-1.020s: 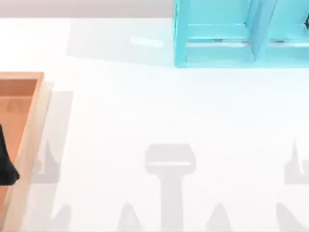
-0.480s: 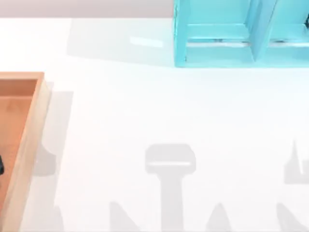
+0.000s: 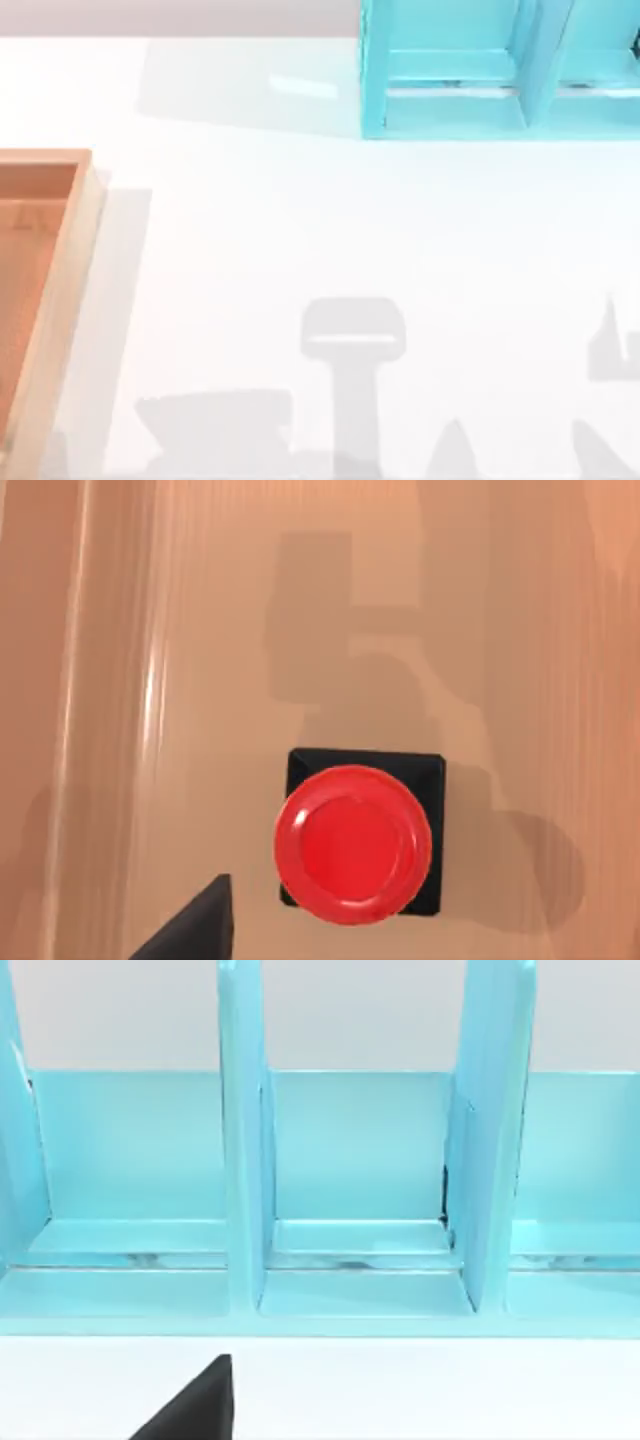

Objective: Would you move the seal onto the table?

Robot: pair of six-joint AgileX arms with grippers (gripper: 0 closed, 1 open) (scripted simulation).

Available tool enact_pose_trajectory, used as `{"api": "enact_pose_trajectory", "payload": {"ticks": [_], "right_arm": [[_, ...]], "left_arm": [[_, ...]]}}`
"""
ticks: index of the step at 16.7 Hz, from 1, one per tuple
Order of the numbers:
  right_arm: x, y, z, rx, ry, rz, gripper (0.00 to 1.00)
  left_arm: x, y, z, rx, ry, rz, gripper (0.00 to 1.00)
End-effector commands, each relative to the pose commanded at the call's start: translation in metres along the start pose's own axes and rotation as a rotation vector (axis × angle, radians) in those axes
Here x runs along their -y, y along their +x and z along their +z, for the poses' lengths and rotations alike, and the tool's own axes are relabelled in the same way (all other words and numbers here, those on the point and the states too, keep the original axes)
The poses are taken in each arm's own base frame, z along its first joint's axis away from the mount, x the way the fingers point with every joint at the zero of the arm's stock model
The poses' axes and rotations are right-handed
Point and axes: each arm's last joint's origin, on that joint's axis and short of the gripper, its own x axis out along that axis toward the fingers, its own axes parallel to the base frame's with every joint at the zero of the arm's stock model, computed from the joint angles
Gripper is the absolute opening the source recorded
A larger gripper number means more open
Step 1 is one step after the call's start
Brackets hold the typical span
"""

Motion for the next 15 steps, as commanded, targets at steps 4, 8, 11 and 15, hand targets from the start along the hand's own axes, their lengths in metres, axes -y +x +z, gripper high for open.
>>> {"api": "enact_pose_trajectory", "payload": {"ticks": [4,8,11,15], "right_arm": [[0.000,0.000,0.000,0.000,0.000,0.000,1.00],[0.000,0.000,0.000,0.000,0.000,0.000,1.00],[0.000,0.000,0.000,0.000,0.000,0.000,1.00],[0.000,0.000,0.000,0.000,0.000,0.000,1.00]], "left_arm": [[-0.026,0.026,0.040,-0.310,0.013,-0.061,1.00],[-0.042,0.041,0.060,-0.466,0.027,-0.110,1.00],[-0.044,0.043,0.063,-0.487,0.031,-0.118,1.00],[-0.043,0.043,0.063,-0.485,0.034,-0.118,1.00]]}}
